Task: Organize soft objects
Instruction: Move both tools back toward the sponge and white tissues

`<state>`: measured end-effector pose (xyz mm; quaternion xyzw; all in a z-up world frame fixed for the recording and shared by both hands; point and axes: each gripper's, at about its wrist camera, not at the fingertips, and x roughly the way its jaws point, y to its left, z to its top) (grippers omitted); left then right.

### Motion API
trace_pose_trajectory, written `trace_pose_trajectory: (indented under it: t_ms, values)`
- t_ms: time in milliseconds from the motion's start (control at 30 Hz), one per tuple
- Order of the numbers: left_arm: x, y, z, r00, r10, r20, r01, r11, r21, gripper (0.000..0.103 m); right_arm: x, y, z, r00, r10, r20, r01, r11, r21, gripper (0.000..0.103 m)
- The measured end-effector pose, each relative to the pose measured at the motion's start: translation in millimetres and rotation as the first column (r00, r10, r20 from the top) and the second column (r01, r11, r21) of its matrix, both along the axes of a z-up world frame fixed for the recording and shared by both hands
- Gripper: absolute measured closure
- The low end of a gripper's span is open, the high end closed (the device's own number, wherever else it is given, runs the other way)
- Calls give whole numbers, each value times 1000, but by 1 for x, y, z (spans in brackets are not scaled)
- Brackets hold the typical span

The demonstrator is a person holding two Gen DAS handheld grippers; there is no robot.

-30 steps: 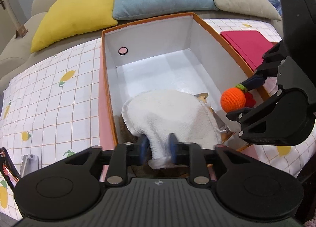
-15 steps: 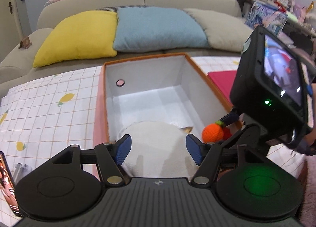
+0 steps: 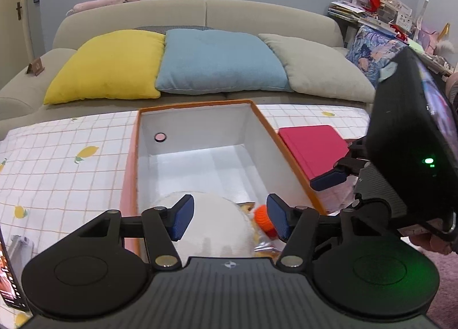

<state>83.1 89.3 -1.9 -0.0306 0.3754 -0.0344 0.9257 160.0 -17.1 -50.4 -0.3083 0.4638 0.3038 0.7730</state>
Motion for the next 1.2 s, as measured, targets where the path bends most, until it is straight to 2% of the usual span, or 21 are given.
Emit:
trace_pose_trajectory:
  t_ms: [300, 533, 733, 833, 1200]
  values:
    - [-5, -25, 4, 999, -32, 12, 32, 999, -4, 42, -19, -46, 22, 987, -131, 97, 120, 987, 109, 34]
    - [-12, -50, 8, 997, -57, 48, 59, 998, -31, 49, -35, -99, 33, 946, -289, 145, 251, 939, 234, 34]
    - [-12, -79, 7, 991, -115, 63, 118, 992, -50, 62, -52, -150, 33, 881, -456, 126, 391, 852, 349, 34]
    - [-8, -96, 4, 986, -158, 61, 161, 986, -50, 65, -56, -176, 28, 840, -529, 116, 455, 806, 378, 34]
    - [13, -161, -8, 946, -321, 44, 324, 940, -105, 67, -62, -254, 9, 707, -697, 116, 617, 689, 381, 34]
